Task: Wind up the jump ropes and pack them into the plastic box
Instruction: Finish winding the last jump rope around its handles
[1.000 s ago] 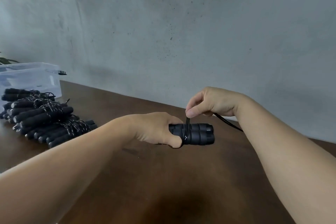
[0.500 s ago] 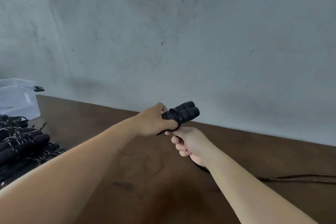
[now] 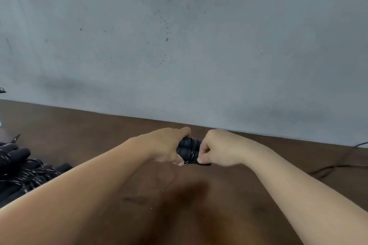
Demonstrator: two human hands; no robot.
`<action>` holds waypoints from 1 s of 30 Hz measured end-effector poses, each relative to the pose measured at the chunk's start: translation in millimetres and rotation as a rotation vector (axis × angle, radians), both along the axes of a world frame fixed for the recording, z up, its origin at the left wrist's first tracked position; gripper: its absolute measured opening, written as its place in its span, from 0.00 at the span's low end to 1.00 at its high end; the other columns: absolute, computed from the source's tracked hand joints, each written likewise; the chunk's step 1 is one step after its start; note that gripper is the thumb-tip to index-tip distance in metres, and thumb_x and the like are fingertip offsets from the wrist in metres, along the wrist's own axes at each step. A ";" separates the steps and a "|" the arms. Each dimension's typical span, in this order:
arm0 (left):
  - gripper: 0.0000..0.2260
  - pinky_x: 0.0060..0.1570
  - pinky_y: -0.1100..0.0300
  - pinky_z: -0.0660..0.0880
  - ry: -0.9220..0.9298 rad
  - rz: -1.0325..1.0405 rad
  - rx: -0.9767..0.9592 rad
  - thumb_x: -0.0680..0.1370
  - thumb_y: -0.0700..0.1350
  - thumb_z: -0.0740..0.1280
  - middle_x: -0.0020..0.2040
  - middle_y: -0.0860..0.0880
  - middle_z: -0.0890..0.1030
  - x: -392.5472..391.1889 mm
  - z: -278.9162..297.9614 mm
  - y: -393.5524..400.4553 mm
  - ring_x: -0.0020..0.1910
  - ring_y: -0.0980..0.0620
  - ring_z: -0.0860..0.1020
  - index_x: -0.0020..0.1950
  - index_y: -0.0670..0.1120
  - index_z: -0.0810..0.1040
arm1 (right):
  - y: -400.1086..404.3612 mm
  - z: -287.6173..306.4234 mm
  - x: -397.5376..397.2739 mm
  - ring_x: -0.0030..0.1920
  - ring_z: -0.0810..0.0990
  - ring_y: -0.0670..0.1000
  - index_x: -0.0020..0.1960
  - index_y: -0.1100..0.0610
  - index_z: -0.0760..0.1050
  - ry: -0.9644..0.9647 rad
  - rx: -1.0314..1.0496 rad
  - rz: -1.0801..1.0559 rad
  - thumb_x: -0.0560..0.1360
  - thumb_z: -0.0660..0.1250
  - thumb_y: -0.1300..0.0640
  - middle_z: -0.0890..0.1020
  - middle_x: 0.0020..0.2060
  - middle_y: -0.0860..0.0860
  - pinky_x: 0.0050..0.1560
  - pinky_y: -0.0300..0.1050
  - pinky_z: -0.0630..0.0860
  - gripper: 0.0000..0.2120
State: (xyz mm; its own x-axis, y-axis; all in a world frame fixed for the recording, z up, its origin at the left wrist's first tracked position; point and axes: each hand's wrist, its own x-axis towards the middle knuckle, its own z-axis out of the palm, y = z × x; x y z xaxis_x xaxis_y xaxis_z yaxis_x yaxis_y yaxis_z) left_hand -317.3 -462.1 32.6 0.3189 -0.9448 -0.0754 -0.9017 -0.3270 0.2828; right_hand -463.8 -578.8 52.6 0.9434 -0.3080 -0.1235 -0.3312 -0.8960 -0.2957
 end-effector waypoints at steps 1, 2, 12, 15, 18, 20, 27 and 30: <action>0.24 0.47 0.54 0.75 0.008 -0.036 0.009 0.70 0.47 0.75 0.51 0.52 0.78 -0.3 3.0 3.9 0.49 0.49 0.77 0.61 0.53 0.67 | 2.5 9.2 2.5 0.35 0.76 0.46 0.41 0.52 0.83 -0.004 0.012 -0.005 0.73 0.72 0.51 0.80 0.34 0.44 0.35 0.39 0.70 0.05; 0.24 0.48 0.54 0.76 0.018 -0.070 0.016 0.70 0.47 0.75 0.52 0.53 0.78 -0.6 5.4 6.2 0.50 0.49 0.77 0.62 0.54 0.67 | 3.8 16.8 5.3 0.36 0.77 0.43 0.41 0.50 0.84 -0.004 0.025 -0.001 0.70 0.75 0.50 0.80 0.33 0.42 0.36 0.37 0.71 0.04; 0.23 0.44 0.61 0.76 0.427 -0.318 0.063 0.69 0.40 0.78 0.52 0.55 0.79 23.5 31.4 42.0 0.48 0.54 0.78 0.57 0.53 0.72 | 14.1 29.5 15.5 0.31 0.72 0.43 0.37 0.54 0.81 -0.167 0.468 -0.084 0.63 0.80 0.51 0.78 0.29 0.44 0.34 0.37 0.67 0.10; 0.21 0.50 0.56 0.77 0.720 -0.359 0.043 0.68 0.38 0.77 0.51 0.55 0.80 35.2 33.3 51.6 0.50 0.54 0.78 0.55 0.50 0.73 | 18.7 13.4 15.9 0.30 0.78 0.46 0.36 0.56 0.80 -0.349 0.903 -0.156 0.64 0.75 0.54 0.81 0.31 0.50 0.32 0.38 0.75 0.06; 0.23 0.58 0.50 0.73 0.943 -0.392 -0.043 0.63 0.43 0.77 0.54 0.49 0.80 45.8 28.7 49.6 0.54 0.49 0.78 0.55 0.47 0.74 | 32.3 -4.9 24.0 0.36 0.84 0.53 0.41 0.62 0.80 -0.662 1.243 -0.311 0.74 0.68 0.62 0.83 0.37 0.59 0.44 0.48 0.80 0.05; 0.26 0.54 0.54 0.74 1.034 -0.360 -0.111 0.61 0.45 0.77 0.53 0.47 0.80 50.5 24.8 44.7 0.52 0.49 0.78 0.56 0.45 0.74 | 39.3 -15.3 31.0 0.38 0.82 0.61 0.45 0.68 0.79 -0.807 1.274 -0.314 0.80 0.59 0.67 0.78 0.40 0.68 0.41 0.53 0.79 0.10; 0.33 0.41 0.58 0.74 1.057 -0.094 -0.343 0.62 0.47 0.77 0.51 0.44 0.82 50.2 13.1 24.6 0.44 0.50 0.80 0.65 0.45 0.70 | 54.7 -49.5 39.4 0.26 0.61 0.47 0.49 0.64 0.77 -0.708 1.031 -0.441 0.83 0.58 0.55 0.72 0.31 0.53 0.27 0.40 0.56 0.15; 0.35 0.48 0.55 0.77 0.739 -0.017 -0.299 0.64 0.51 0.79 0.55 0.46 0.80 55.3 13.1 16.3 0.49 0.49 0.80 0.66 0.50 0.67 | 61.9 -54.0 35.6 0.24 0.65 0.45 0.49 0.58 0.80 -0.513 0.733 -0.505 0.83 0.57 0.51 0.73 0.30 0.49 0.29 0.40 0.62 0.16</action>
